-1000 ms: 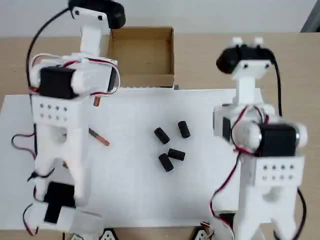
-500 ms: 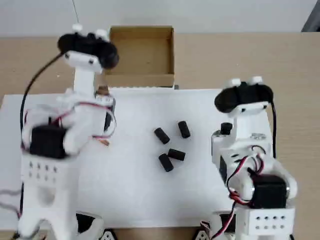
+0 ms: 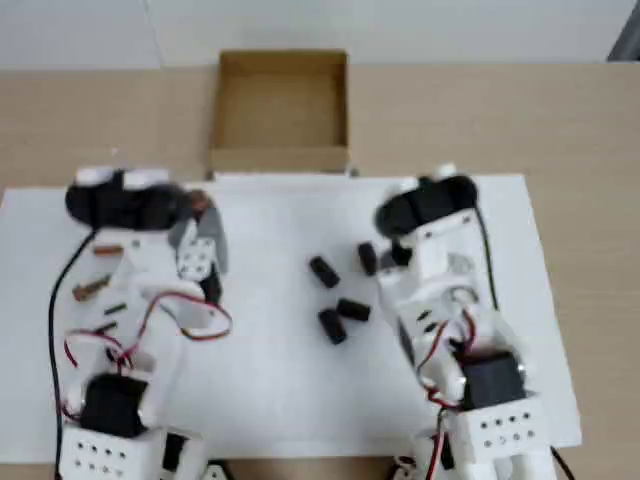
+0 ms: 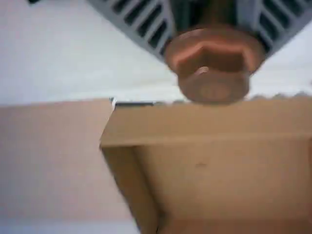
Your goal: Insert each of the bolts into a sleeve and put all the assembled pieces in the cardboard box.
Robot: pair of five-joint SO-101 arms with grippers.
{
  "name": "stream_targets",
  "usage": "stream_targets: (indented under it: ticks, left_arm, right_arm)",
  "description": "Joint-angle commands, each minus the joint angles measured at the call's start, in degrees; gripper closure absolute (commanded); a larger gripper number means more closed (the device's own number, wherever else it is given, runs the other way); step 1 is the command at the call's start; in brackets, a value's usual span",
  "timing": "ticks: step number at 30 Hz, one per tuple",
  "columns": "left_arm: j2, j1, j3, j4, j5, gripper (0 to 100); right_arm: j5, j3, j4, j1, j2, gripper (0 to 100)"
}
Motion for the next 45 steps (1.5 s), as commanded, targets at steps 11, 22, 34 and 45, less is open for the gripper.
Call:
stream_targets:
  ticks: [11,22,34,45]
  left_arm:
    - [-27.78,4.57,20.62,-12.04,10.90,99]
    - [-28.22,5.89,21.85,-22.77,19.52,99]
    - [-28.04,6.07,21.93,-22.59,24.79,99]
    - [-28.13,6.15,24.48,-22.77,24.79,99]
  right_arm:
    - [0.18,10.64,-25.10,-14.37,-0.92,99.7]
    - [1.49,23.12,-43.74,-22.37,-0.92,99.7]
    - [11.08,26.81,-50.51,-25.27,-0.92,99.7]
    - [11.69,23.03,-50.51,-27.38,-0.92,99.7]
